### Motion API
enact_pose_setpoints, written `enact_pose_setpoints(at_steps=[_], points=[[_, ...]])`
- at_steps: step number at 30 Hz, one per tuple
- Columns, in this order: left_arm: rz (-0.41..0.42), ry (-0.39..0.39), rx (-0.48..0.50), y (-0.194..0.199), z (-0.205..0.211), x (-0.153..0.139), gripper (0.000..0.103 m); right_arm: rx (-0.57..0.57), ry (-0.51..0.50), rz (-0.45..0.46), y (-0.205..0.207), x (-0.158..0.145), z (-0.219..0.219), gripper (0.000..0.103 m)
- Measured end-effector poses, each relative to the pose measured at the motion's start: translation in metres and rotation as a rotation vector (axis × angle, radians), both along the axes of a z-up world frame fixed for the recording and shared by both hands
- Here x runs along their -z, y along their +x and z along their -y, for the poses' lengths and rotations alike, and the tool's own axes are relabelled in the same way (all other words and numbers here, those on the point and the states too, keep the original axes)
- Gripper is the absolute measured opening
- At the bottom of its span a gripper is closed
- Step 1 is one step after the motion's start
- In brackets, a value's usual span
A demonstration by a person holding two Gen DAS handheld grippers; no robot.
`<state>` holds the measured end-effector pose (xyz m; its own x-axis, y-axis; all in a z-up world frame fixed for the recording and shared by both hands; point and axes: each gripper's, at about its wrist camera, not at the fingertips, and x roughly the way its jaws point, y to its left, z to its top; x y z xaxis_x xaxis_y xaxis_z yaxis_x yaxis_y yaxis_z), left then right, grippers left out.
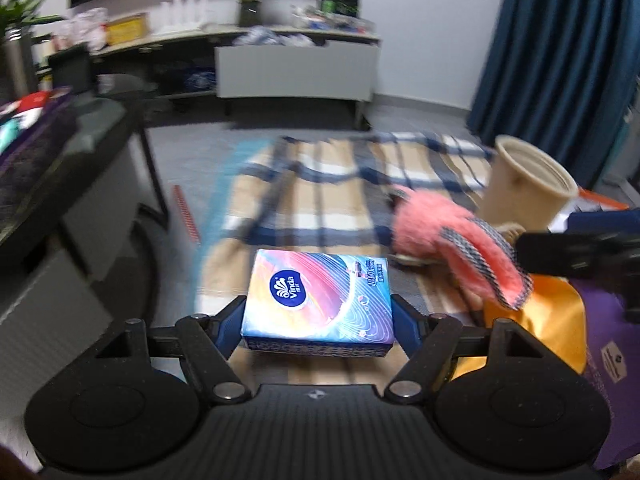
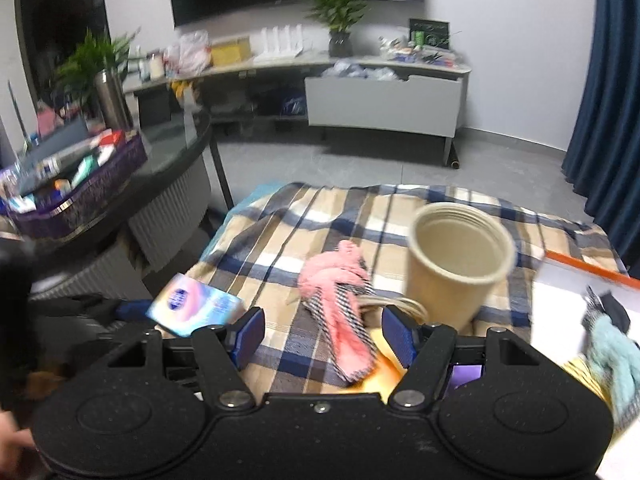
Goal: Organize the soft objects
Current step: 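Grasp the Vinda tissue pack with the left gripper while the right gripper grasps the pink slipper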
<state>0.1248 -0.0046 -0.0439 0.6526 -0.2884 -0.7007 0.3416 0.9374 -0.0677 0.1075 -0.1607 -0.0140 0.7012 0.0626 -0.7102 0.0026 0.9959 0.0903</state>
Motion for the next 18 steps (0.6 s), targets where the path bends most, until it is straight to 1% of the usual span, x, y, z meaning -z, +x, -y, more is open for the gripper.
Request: enact_pose_setpoints(at_steps=[4, 7, 12, 13, 14, 15, 16, 18], points=[[0.023, -0.002, -0.043, 0.003, -0.011, -0.004, 0.076, -0.028, -0.093, -0.049, 0.032, 0.012, -0.018, 0.079], [0.027, -0.003, -0.05, 0.006, -0.012, -0.004, 0.076, -0.027, -0.156, -0.079, 0.055, 0.025, -0.024, 0.079], [0.032, -0.019, -0.05, 0.01, -0.012, -0.003, 0.076, -0.017, -0.197, -0.152, 0.086, 0.048, -0.026, 0.08], [0.029, -0.019, -0.053, 0.011, -0.011, -0.003, 0.076, -0.022, -0.217, -0.171, 0.091, 0.054, -0.027, 0.078], [0.025, -0.019, -0.057, 0.012, -0.011, -0.002, 0.076, -0.024, -0.233, -0.184, 0.094, 0.059, -0.028, 0.073], [0.021, -0.018, -0.06, 0.013, -0.011, -0.001, 0.076, -0.03, -0.234, -0.189, 0.095, 0.062, -0.028, 0.052], [0.016, -0.018, -0.064, 0.014, -0.011, 0.0, 0.076, -0.022, -0.224, -0.185, 0.095, 0.064, -0.026, 0.049], [0.01, -0.019, -0.078, 0.014, -0.013, 0.001, 0.076, -0.01, -0.185, -0.147, 0.09, 0.058, -0.024, 0.047]])
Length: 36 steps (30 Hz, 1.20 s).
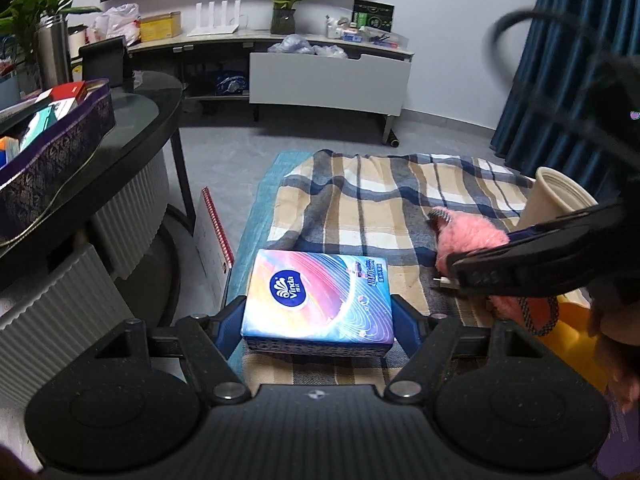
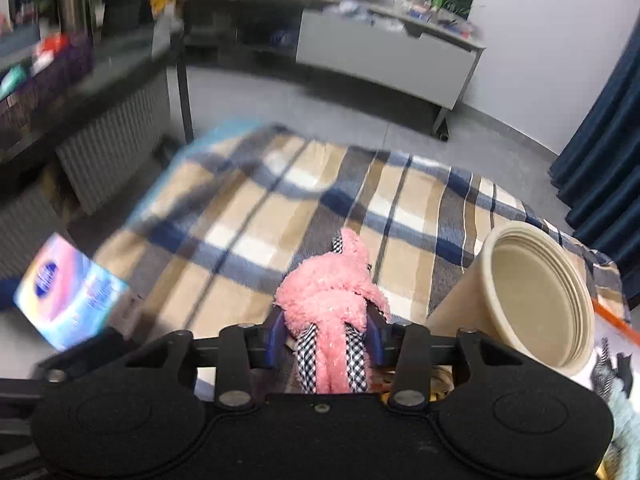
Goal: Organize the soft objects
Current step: 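Grasp the Vinda tissue pack with the left gripper while the right gripper grasps the pink slipper, then carry the tissue pack with the left gripper while the right gripper carries the slipper over the box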
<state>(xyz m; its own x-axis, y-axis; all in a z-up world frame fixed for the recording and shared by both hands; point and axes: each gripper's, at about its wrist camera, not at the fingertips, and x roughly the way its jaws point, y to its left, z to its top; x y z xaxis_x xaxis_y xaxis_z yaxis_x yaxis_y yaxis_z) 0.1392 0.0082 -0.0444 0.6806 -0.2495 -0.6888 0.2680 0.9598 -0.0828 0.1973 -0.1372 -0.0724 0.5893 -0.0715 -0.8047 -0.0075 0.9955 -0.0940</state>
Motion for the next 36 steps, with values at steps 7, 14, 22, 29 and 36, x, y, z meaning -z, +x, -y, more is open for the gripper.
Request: enact_pose_setpoints(at_steps=[7, 14, 22, 29, 36], points=[[-0.02, -0.004, -0.057, 0.001, -0.001, -0.007, 0.075, -0.002, 0.098, 0.133, -0.034, -0.04, 0.005, 0.046], [0.003, -0.018, -0.082, -0.013, 0.006, -0.036, 0.075, 0.019, 0.175, 0.227, -0.077, -0.075, 0.013, 0.047], [0.041, -0.026, -0.071, -0.039, 0.024, -0.065, 0.075, 0.052, 0.216, 0.296, -0.12, -0.104, 0.033, 0.047], [0.039, -0.024, -0.062, -0.054, 0.04, -0.071, 0.075, 0.084, 0.225, 0.322, -0.15, -0.112, 0.056, 0.047], [0.038, -0.016, -0.03, -0.066, 0.058, -0.076, 0.075, 0.106, 0.229, 0.34, -0.173, -0.115, 0.073, 0.047]])
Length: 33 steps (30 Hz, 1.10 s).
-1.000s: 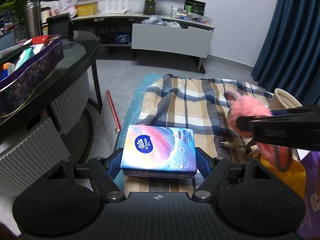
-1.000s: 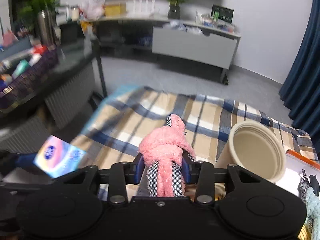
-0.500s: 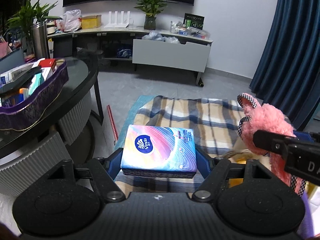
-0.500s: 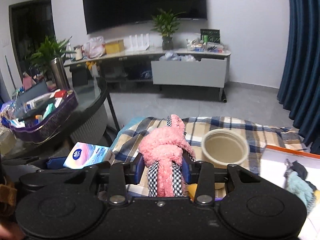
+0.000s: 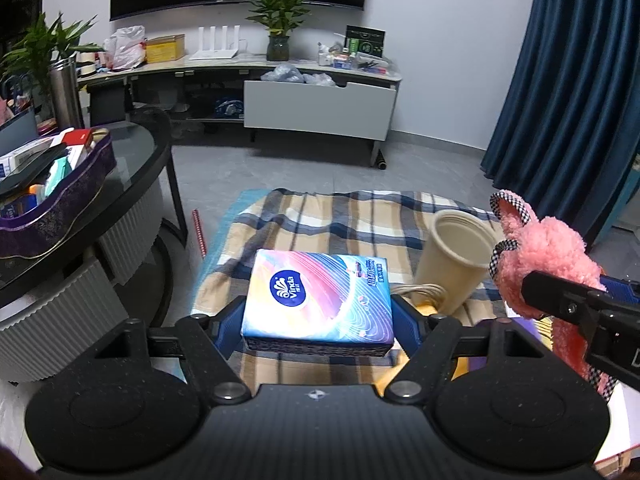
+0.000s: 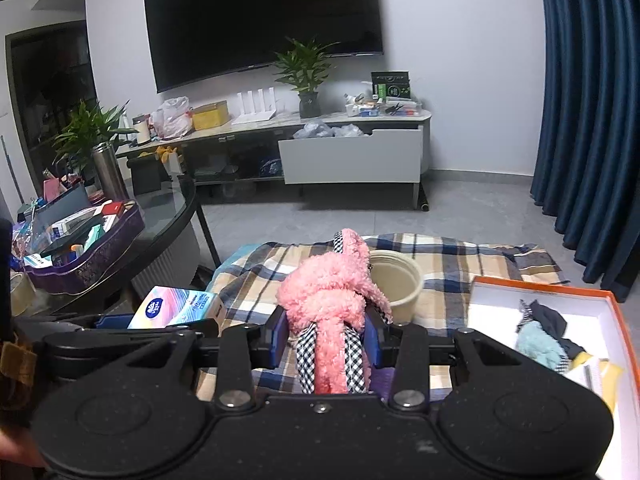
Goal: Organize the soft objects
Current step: 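Carry the tissue pack with the left gripper while the right gripper carries the slipper over the box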
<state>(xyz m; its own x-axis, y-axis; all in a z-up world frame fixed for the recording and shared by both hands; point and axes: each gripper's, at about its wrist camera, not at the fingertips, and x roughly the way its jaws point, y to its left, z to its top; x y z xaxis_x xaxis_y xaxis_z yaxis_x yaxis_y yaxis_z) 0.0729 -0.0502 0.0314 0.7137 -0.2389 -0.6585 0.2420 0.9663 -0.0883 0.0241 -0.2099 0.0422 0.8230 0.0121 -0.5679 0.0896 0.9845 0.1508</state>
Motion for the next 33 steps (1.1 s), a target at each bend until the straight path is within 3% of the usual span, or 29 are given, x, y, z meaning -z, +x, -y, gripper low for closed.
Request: enact_pose_setpoints(at_steps=[33], points=[[0.007, 0.016, 0.13, -0.019, 0.061, -0.005, 0.076, 0.128, 0.01, 0.038, -0.042, -0.004, 0.059, 0.047]])
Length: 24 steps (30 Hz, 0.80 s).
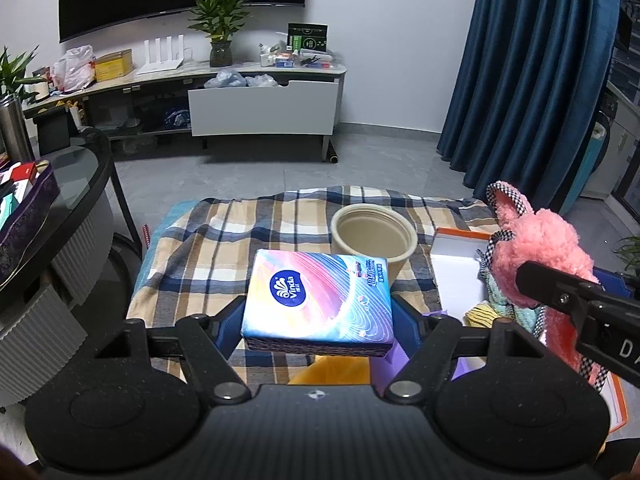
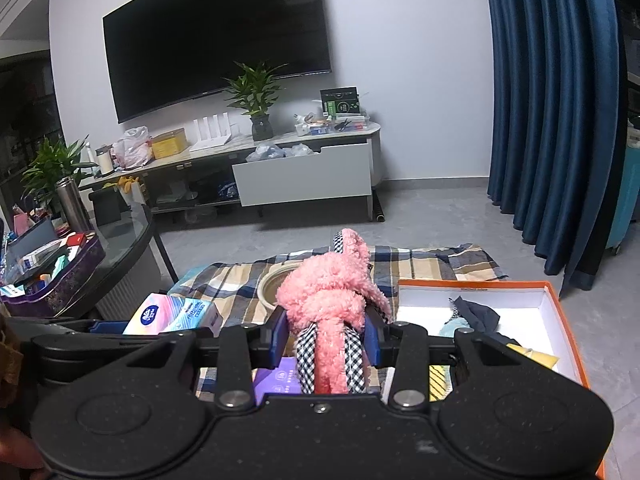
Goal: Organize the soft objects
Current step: 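Carry the tissue pack with the left gripper while the right gripper carries the slipper over the box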
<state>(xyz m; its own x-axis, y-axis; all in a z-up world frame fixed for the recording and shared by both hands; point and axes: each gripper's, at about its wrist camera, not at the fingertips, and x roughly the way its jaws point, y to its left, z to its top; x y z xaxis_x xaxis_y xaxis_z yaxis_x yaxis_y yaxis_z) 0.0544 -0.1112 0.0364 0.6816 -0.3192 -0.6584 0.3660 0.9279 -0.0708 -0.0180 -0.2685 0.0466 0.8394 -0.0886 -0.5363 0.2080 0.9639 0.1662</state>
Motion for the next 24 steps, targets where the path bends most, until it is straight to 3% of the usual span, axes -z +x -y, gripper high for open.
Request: enact_pose_setpoints(at_steps=[24], points=[[0.001, 0.008, 0.07, -0.007, 0.026, 0.002, 0.076, 0.06, 0.019, -0.005, -0.012, 0.004, 0.024, 0.047]])
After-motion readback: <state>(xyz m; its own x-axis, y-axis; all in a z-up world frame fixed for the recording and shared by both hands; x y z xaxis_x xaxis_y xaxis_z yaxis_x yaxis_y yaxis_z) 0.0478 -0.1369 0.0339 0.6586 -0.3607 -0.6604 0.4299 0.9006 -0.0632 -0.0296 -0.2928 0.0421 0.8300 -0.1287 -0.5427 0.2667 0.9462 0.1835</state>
